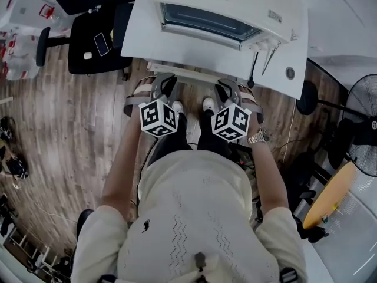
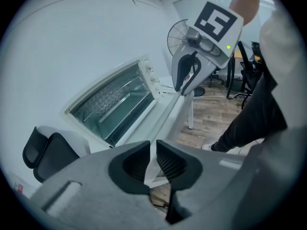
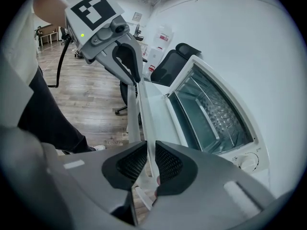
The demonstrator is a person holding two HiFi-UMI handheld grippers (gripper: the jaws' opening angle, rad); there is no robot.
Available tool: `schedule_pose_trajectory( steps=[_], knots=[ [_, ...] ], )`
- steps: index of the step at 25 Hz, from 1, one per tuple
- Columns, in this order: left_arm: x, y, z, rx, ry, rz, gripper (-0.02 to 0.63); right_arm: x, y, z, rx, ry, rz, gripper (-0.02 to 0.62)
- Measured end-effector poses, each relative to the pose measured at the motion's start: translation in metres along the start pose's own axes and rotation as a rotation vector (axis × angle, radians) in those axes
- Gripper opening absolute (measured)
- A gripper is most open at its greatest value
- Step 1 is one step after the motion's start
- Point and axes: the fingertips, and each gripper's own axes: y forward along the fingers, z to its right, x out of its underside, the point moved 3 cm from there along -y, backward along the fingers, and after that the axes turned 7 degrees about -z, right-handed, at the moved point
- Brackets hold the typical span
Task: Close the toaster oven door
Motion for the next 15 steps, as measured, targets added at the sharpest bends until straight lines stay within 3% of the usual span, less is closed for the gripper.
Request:
schedule_pose_trajectory(
  steps=[10,15],
  knots=[
    [-0.011,-0.008,-0.013,-0.053,0.071,0.022,0.063,-0.005,-0.006,0.011,0.035,0.019,0.006,0.066],
    [-0.015,-0.006,-0.020,-0.011,0.093,0.019,0.061,-0.006,-0.008,0.014,0.057,0.027,0.004,0.066]
  ],
)
